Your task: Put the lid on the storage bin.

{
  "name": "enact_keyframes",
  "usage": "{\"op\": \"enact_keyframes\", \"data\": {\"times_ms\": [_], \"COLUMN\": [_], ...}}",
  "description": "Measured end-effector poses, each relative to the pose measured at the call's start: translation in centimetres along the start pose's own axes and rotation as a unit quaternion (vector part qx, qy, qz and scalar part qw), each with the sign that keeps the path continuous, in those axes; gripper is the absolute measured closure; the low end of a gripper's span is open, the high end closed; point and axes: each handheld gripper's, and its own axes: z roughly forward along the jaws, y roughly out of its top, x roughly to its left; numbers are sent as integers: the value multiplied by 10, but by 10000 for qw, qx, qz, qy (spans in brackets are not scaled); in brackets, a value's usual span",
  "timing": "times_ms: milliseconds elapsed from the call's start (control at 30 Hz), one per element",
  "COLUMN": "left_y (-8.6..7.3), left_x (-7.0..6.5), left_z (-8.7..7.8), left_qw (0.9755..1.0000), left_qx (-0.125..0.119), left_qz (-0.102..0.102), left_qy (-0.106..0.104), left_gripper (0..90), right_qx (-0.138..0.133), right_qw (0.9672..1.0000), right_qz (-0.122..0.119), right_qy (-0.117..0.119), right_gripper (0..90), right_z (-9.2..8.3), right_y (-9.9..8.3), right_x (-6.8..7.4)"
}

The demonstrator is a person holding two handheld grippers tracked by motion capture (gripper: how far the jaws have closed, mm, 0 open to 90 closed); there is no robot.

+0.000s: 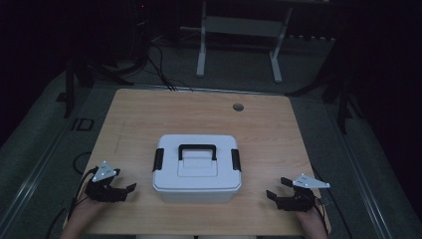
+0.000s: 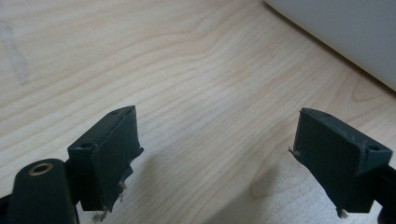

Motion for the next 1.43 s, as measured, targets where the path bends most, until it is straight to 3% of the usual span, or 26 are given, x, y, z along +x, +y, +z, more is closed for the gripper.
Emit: {"op": "enact_keyframes", "data": {"times_ms": [233, 433, 600, 967, 1000, 1100, 1133, 1167, 1233, 1300, 1433], "left_y": [-1, -1, -1, -1, -1, -1, -2, -2, -2, -4, -5], "left_x": [-1, -7, -8, -14, -15, -15, -15, -15, -14, -12, -11], "left_z": [0, 2, 1, 9, 8, 8, 6, 5, 5, 3, 3], "left_qw": [9993, 9971, 9949, 9900, 9885, 9880, 9843, 9826, 9820, 9794, 9797], "left_qx": [-145, -277, -399, -271, -324, -375, -411, -475, -504, -582, -585], "left_qz": [-93, -75, -142, -209, -196, -261, -254, -308, -347, -493, -529], "left_qy": [332, 711, 918, 1372, 1466, 1478, 1696, 1769, 1787, 1869, 1845], "left_gripper": [131, 110, 108, 73, 71, 22, 22, 22, 22, 22, 22], "right_qx": [-92, -163, -202, -191, -214, -214, -210, -210, -197, -191, -182], "right_qw": [9990, 9961, 9949, 9919, 9913, 9911, 9909, 9908, 9907, 9904, 9902], "right_qz": [140, 378, 454, 594, 625, 632, 624, 623, 628, 636, 643], "right_qy": [-404, -776, -879, -1104, -1142, -1156, -1176, -1185, -1191, -1212, -1223], "right_gripper": [137, 136, 137, 137, 137, 137, 137, 137, 137, 137, 137], "right_z": [0, -1, -1, -1, -1, -1, -1, -1, -1, -1, -1], "right_y": [1, 1, 1, 1, 1, 1, 1, 1, 1, 1, 1], "right_x": [-1, -4, -5, -6, -6, -7, -7, -6, -6, -6, -6]}}
